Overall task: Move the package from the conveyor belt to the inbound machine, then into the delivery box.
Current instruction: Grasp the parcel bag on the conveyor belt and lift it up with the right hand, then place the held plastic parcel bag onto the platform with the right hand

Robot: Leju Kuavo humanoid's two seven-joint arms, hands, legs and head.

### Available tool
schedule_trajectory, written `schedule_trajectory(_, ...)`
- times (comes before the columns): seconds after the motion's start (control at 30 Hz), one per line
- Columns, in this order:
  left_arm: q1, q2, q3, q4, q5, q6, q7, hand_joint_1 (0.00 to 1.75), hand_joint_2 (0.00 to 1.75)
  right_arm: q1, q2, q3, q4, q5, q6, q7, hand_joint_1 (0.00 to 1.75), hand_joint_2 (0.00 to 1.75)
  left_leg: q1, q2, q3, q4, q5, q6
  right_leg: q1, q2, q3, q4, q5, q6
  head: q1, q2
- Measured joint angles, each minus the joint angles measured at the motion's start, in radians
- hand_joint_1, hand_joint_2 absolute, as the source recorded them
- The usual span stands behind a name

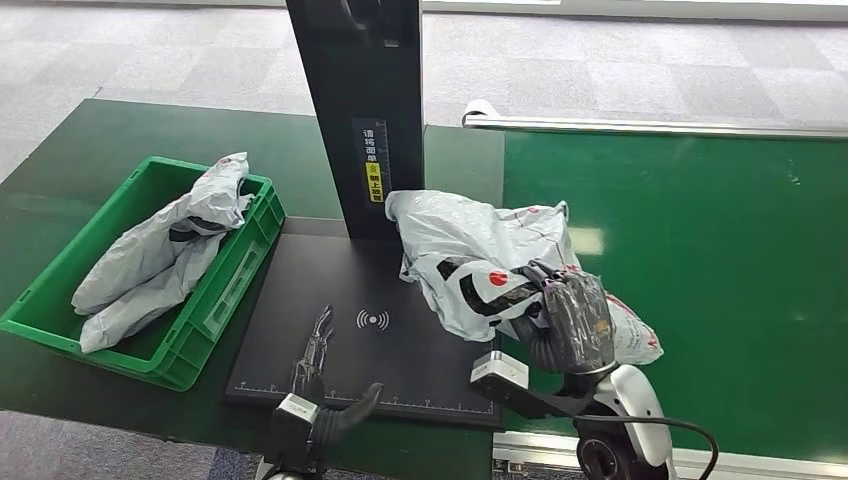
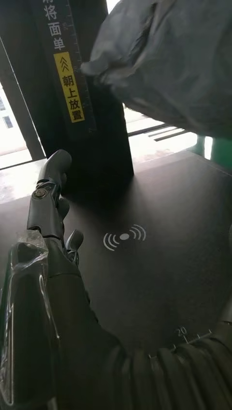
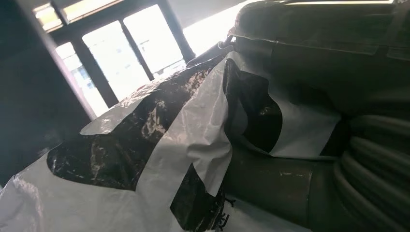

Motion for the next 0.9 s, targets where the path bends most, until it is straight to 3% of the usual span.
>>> schedule_trajectory(0.17, -0.014, -0.006, 0.019, 0.0, -0.017, -0.001, 0.014, 0.0, 1.75, -0.121, 0.001, 0.109, 0.138, -0.04, 0.027, 0.009, 1.75, 1.75, 0.0, -0.001, 0.0, 0.0, 0.0, 0.0, 0.0, 0.0, 0.0, 0.0, 0.0, 0.0, 0.0, 0.0)
schedule_trajectory(0.37, -0.014, -0.005, 0.048, -0.007, -0.049, 0.024, 0.034, 0.0, 1.75, -0.177, 0.009, 0.181, 0.244, -0.121, 0.071, 0.003, 1.75, 1.75, 0.0, -0.001, -0.002, 0.0, 0.0, 0.0, 0.0, 0.0, -0.001, 0.0, 0.0, 0.0, 0.0, 0.0)
schedule_trajectory(0.4, -0.013, -0.004, 0.057, -0.012, -0.063, 0.038, 0.041, 0.0, 1.75, -0.181, 0.016, 0.193, 0.269, -0.141, 0.083, -0.001, 1.42, 1.75, 0.0, -0.001, -0.002, 0.0, 0.0, 0.0, 0.0, 0.0, -0.001, 0.0, 0.0, 0.0, 0.0, 0.0)
schedule_trajectory(0.5, -0.004, 0.0, 0.1, -0.036, -0.122, 0.092, 0.069, 0.0, 1.75, -0.193, 0.05, 0.229, 0.368, -0.219, 0.125, -0.026, 0.11, 1.75, 0.001, 0.0, -0.002, 0.0, 0.0, 0.0, 0.001, 0.0, -0.001, 0.0, 0.0, 0.0, 0.0, 0.0)
schedule_trajectory(0.53, 0.0, 0.003, 0.119, -0.048, -0.151, 0.11, 0.083, 0.0, 1.75, -0.199, 0.065, 0.24, 0.411, -0.259, 0.144, -0.039, 0.0, 1.75, 0.001, 0.0, -0.002, 0.0, 0.0, 0.0, 0.002, 0.0, -0.001, 0.0, 0.0, 0.0, 0.0, 0.0)
schedule_trajectory(0.73, 0.019, 0.026, 0.24, -0.129, -0.41, 0.16, 0.244, 0.0, 1.75, -0.233, 0.152, 0.276, 0.664, -0.502, 0.255, -0.147, 0.0, 1.75, 0.002, 0.0, -0.002, 0.0, 0.0, -0.001, 0.003, 0.0, -0.001, 0.001, 0.0, 0.0, 0.0, 0.0)
schedule_trajectory(0.9, 0.021, 0.043, 0.333, -0.172, -0.527, 0.165, 0.323, 0.0, 1.75, -0.244, 0.197, 0.279, 0.74, -0.65, 0.327, -0.232, 0.0, 1.75, 0.002, 0.0, -0.002, 0.0, 0.0, -0.001, 0.002, 0.0, -0.002, 0.001, 0.0, 0.0, 0.0, 0.0)
